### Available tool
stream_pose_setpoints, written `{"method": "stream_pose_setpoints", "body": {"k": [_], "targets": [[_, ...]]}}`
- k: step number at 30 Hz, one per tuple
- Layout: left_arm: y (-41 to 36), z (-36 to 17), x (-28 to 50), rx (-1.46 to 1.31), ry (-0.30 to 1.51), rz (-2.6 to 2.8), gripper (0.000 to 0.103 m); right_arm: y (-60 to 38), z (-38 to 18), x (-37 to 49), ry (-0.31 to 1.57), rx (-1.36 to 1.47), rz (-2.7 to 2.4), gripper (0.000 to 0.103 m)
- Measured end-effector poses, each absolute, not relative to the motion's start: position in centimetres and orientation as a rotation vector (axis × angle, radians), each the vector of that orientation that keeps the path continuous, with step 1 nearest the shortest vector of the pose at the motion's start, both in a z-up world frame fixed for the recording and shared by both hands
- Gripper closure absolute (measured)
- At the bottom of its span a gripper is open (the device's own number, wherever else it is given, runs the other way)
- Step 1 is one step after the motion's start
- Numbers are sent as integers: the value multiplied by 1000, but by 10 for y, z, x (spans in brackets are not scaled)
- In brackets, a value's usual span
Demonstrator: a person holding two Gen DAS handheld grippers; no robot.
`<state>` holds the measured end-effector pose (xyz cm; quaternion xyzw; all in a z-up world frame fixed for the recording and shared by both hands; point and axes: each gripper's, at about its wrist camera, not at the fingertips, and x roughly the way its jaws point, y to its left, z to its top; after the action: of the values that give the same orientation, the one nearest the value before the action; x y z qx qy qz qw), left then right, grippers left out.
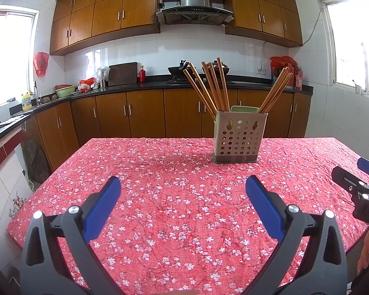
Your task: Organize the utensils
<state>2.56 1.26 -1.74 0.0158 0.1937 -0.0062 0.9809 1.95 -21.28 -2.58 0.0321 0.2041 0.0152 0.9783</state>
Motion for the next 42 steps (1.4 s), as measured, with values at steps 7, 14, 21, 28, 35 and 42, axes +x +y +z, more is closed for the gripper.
{"method": "stream_pose_setpoints", "body": {"k": [7, 14, 21, 28, 35, 42], "targets": [[13, -17, 25, 32, 389, -13, 4, -213, -26, 20, 412, 65, 30, 2], [13, -17, 25, 32, 389, -13, 4, -213, -25, 20, 411, 66, 30, 2], [13, -17, 25, 32, 389, -13, 4, -213, -25, 20, 412, 66, 30, 2], [13, -16, 25, 31, 390, -13, 4, -213, -25, 20, 413, 67, 30, 2], [13, -17, 26, 31, 391, -14, 4, -212, -26, 20, 413, 67, 29, 2], [11, -21, 26, 30, 394, -18, 4, -212, -26, 20, 414, 68, 30, 2]]}}
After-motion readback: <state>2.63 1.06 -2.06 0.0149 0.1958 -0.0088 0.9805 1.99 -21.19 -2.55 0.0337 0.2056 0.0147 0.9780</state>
